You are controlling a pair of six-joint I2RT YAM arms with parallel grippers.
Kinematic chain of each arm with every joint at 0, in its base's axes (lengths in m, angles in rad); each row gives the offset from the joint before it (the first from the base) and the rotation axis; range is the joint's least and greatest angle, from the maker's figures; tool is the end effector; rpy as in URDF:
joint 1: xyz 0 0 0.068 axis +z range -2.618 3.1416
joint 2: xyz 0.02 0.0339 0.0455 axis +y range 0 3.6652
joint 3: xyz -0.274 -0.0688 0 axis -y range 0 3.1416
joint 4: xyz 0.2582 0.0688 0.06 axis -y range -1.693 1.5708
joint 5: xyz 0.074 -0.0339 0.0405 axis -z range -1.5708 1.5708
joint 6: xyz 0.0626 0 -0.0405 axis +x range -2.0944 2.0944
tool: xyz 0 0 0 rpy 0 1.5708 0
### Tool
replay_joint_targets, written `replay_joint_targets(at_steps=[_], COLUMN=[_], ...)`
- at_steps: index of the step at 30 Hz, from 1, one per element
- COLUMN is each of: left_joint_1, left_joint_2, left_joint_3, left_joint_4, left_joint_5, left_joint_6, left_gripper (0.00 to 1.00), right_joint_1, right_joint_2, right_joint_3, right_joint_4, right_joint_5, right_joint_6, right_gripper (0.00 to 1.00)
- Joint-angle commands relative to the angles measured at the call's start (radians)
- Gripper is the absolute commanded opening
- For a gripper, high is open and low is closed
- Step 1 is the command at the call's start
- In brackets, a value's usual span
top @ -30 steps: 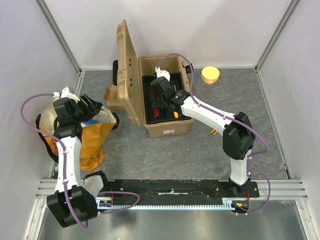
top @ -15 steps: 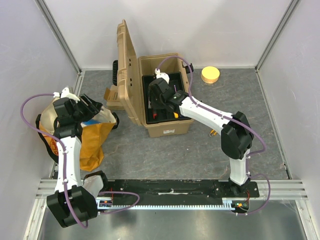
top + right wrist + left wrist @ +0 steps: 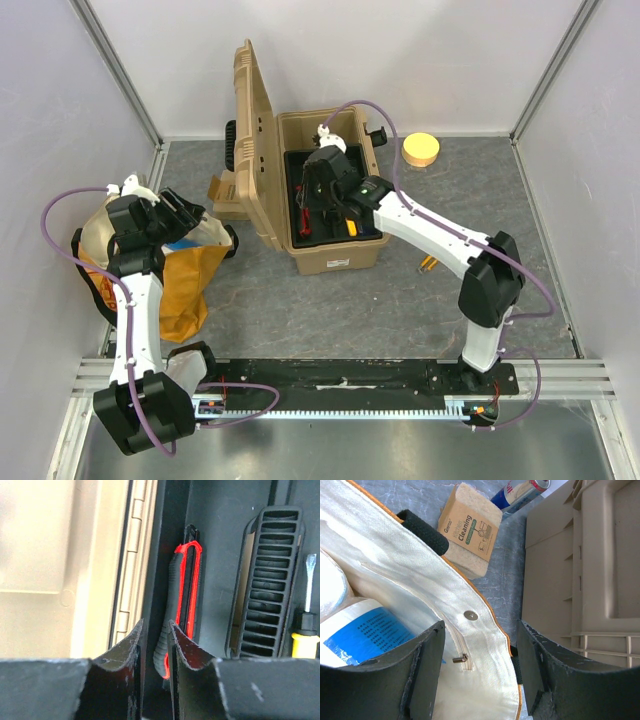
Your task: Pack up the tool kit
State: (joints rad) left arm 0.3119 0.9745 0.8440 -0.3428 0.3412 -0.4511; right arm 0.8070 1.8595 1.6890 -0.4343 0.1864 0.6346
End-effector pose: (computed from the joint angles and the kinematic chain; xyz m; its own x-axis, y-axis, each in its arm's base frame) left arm 0.2428 0.0563 0.3055 -0.3879 -0.5567 -0.7345 -0.1943 0.8284 -0.5253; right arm 0.3363 0.3344 0.3144 -0.6750 0.1375 -0.7249 -0.2535 0.8795 0.4028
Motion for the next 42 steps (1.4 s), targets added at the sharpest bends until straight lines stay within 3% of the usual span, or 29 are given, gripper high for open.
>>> replay_joint_targets(at_steps=[1,11,17,20,31,42], left_joint_1=[-0.002,-0.002,-0.004,-0.002,-0.002,-0.002], left_joint_2=[-0.014,-0.014,-0.014,-0.011,-0.011,-0.011], left_joint_3=[0.023,0.023,0.023,0.023,0.021,0.021], left_joint_4=[0.016,0.016,0.018,0.018,0.018,0.018], left_joint_5=[-0.005,0.001,0.004,0.007,0.004,0.004], left_joint_6=[0.031,0.029,0.028,0.029,0.028,0.028], left_gripper=[0.64,0.64,0.64,0.64,0.65,0.64], right_joint_1=[-0.022,-0.195,-0.362,-0.411,-0.606,-0.641], right_joint_2=[-0.111,-0.351,-0.497,-0.533,-0.399,-0.275], right_joint_3=[-0.015,-0.165,-0.374,-0.463,-0.701,-0.776], right_joint_4=[0.02,-0.131,-0.149,-0.139,-0.08,0.028], right_joint_5=[0.008,0.304,0.435,0.472,0.242,0.163], right_joint_6=[-0.022,-0.09,-0.062,-0.041,0.114,0.12], right_gripper=[0.28,0.38,0.64,0.71,0.7,0.64])
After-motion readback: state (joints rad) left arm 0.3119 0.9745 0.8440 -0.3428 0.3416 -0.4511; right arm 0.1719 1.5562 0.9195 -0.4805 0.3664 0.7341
